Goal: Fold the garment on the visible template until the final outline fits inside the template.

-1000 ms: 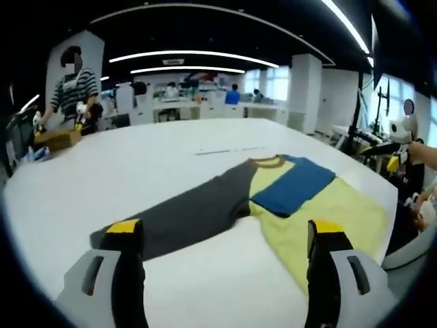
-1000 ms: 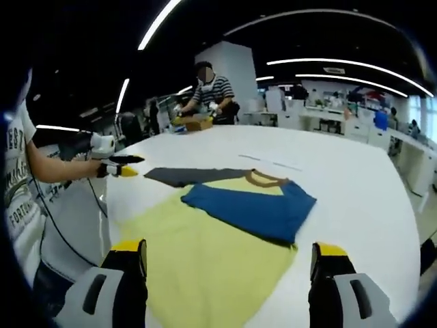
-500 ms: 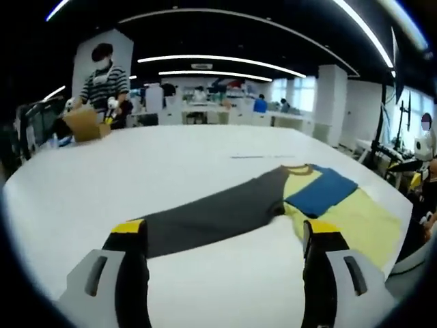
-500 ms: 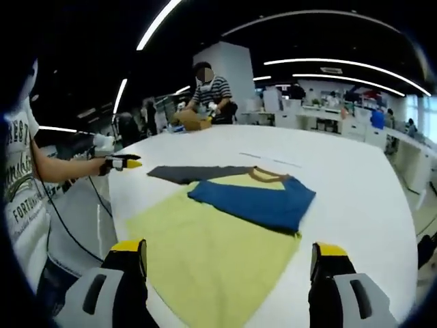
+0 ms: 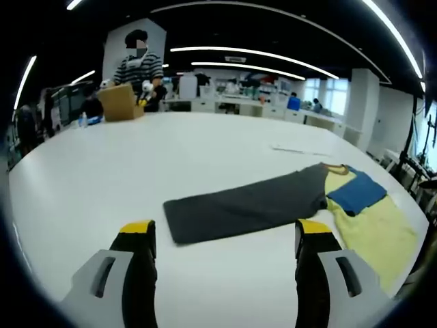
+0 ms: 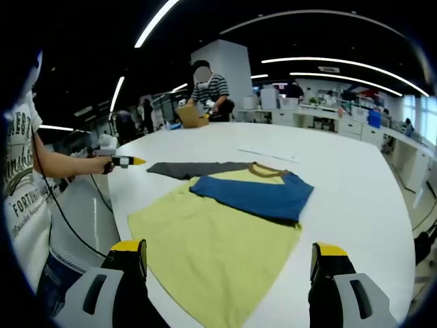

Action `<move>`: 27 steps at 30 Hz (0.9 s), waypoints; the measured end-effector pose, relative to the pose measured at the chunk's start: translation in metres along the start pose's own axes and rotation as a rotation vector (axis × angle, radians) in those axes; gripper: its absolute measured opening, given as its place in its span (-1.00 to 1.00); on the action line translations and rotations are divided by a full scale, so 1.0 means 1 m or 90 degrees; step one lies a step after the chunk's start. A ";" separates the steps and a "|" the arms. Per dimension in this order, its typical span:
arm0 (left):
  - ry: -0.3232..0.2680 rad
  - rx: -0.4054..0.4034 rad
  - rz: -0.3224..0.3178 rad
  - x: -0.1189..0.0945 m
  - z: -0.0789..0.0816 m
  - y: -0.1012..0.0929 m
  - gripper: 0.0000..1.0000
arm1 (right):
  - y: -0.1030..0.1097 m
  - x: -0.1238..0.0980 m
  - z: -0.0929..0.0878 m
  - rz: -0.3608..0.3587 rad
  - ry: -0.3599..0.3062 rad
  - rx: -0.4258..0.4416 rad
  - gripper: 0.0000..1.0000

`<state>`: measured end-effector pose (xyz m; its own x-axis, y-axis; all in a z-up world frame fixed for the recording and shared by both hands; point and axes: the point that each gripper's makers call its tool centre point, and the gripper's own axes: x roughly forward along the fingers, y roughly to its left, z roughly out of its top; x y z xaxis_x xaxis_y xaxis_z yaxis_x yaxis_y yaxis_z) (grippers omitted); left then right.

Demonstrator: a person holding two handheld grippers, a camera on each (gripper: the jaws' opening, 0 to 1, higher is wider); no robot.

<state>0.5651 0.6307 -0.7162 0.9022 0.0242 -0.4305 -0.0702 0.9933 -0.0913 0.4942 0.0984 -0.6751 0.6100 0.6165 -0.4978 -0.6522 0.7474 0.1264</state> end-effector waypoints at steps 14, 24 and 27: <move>0.045 0.011 0.073 0.022 -0.016 0.019 0.15 | -0.009 -0.003 -0.002 -0.025 0.007 0.000 0.98; 0.090 -0.005 0.094 0.037 -0.036 0.033 -0.11 | -0.009 -0.001 -0.001 -0.042 0.012 0.012 0.96; 0.097 -0.008 0.101 0.039 -0.038 0.037 -0.20 | -0.008 0.000 -0.001 -0.046 0.014 0.015 0.96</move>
<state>0.5814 0.6640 -0.7704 0.8044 0.1621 -0.5715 -0.2130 0.9768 -0.0227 0.4993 0.0921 -0.6771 0.6453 0.5552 -0.5247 -0.5954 0.7959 0.1100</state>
